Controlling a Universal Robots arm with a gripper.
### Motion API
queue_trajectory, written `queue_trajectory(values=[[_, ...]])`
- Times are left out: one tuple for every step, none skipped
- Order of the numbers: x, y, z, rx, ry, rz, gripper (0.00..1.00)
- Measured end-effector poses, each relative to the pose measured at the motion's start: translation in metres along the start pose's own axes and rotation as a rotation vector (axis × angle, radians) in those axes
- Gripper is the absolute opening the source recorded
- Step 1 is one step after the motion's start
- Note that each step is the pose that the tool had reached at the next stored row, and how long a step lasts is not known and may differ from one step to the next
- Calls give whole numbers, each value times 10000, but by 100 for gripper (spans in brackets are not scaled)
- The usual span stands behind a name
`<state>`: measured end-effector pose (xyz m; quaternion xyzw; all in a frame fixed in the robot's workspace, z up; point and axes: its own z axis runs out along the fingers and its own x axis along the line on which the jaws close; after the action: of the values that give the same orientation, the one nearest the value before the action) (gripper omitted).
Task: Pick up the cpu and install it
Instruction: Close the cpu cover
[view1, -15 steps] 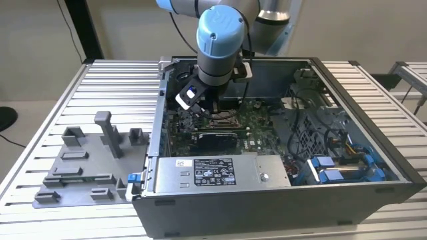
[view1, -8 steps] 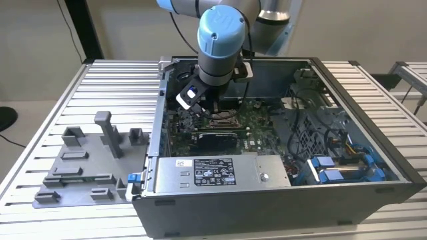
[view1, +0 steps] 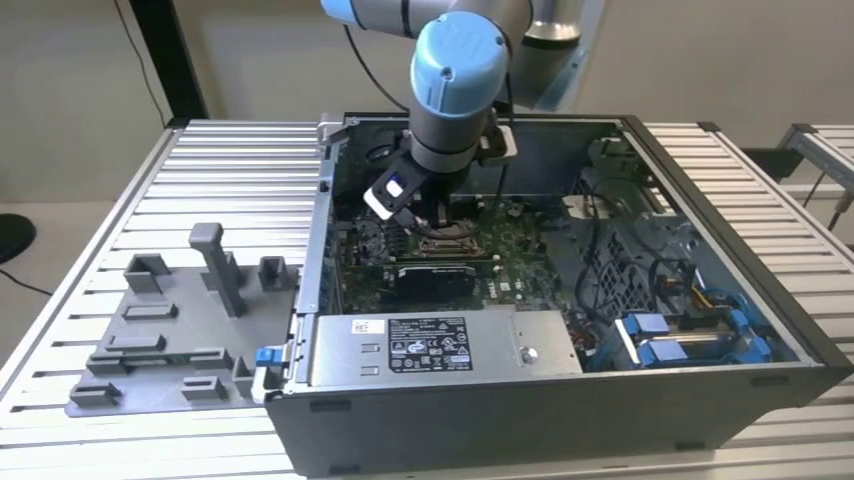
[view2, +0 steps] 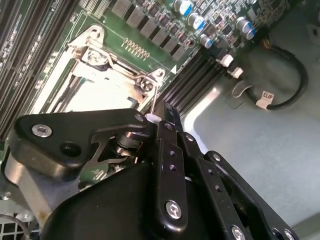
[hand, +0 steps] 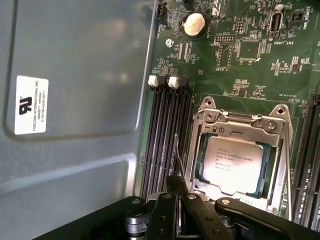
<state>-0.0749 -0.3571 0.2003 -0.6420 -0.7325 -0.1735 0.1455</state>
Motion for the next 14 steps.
queue_trajectory(values=[[-3, 5, -1, 3, 0, 1, 0], [-6, 8, -2, 5, 1, 3, 0], [-8, 10, -1, 5, 2, 3, 0], [-10, 13, 0, 6, 0, 4, 0], [-12, 17, 3, 6, -4, 4, 0], [-14, 21, 6, 9, -12, 4, 0], [-17, 27, 9, 9, -16, 3, 0], [-19, 32, 13, 10, -20, 3, 0], [-22, 39, 16, 11, -26, 3, 0], [-24, 47, 19, 11, -31, 4, 0], [-27, 56, 22, 12, -33, 4, 0], [-29, 65, 25, 11, -33, 4, 0], [-31, 74, 28, 11, -33, 3, 0], [-33, 81, 31, 11, -32, 3, 0]])
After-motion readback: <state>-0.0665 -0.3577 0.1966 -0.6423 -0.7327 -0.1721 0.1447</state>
